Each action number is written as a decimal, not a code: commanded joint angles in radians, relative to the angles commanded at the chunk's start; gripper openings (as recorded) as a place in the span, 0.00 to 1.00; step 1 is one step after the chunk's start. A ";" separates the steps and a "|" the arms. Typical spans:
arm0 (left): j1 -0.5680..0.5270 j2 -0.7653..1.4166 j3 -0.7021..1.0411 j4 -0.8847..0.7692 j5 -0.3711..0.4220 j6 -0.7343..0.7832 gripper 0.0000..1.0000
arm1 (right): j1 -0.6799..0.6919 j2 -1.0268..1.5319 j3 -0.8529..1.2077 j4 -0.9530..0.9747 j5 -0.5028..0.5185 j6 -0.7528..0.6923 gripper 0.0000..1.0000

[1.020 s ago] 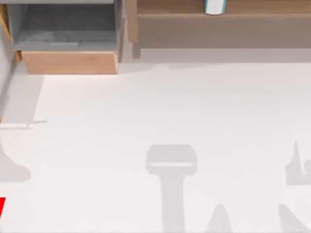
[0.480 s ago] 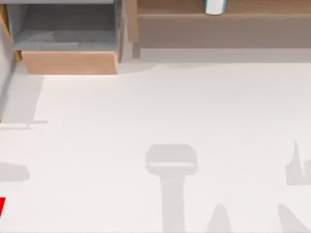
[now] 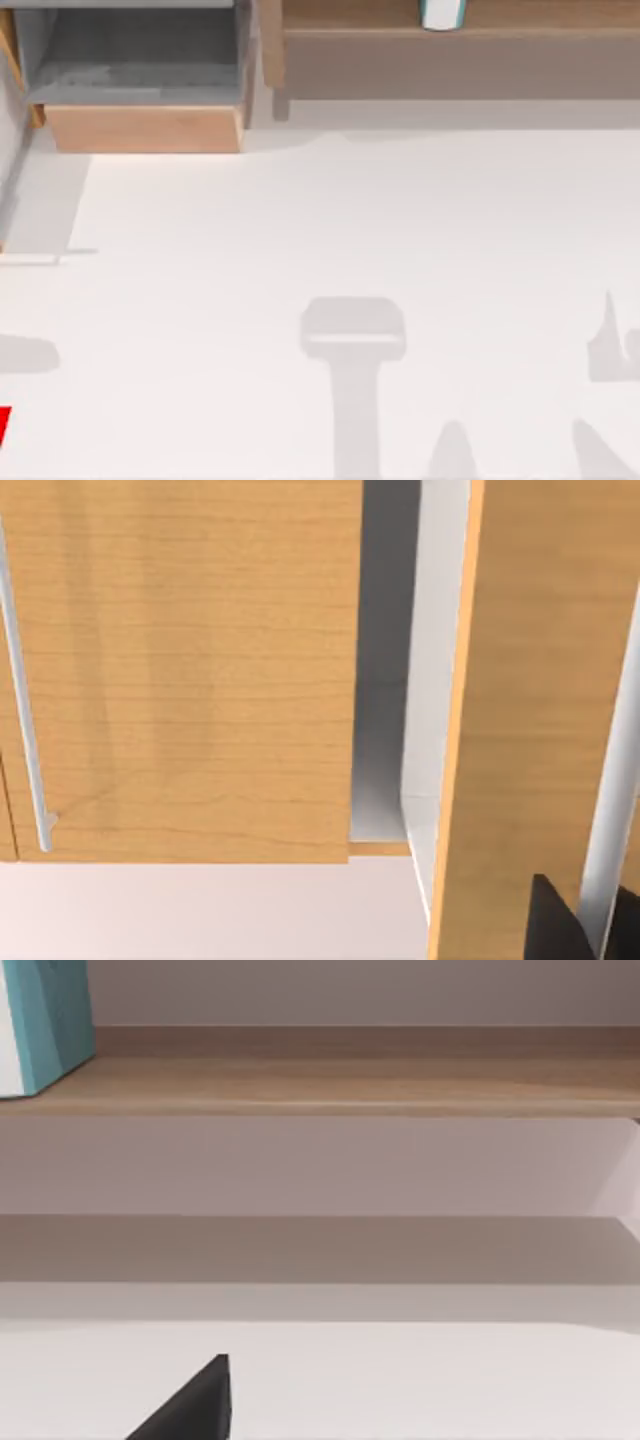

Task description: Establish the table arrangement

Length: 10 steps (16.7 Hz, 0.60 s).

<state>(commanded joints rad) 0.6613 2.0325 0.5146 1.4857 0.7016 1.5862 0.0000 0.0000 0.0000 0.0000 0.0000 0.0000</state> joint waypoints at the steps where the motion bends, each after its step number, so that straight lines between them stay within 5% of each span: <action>1: -0.003 0.003 0.003 -0.003 -0.003 0.000 0.00 | 0.000 0.000 0.000 0.000 0.000 0.000 1.00; 10: -0.122 0.091 0.219 -0.123 -0.120 -0.005 0.00 | 0.000 0.000 0.000 0.000 0.000 0.000 1.00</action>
<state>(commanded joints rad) 0.5396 2.1233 0.7338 1.3622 0.5813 1.5809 0.0000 0.0000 0.0000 0.0000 0.0000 0.0000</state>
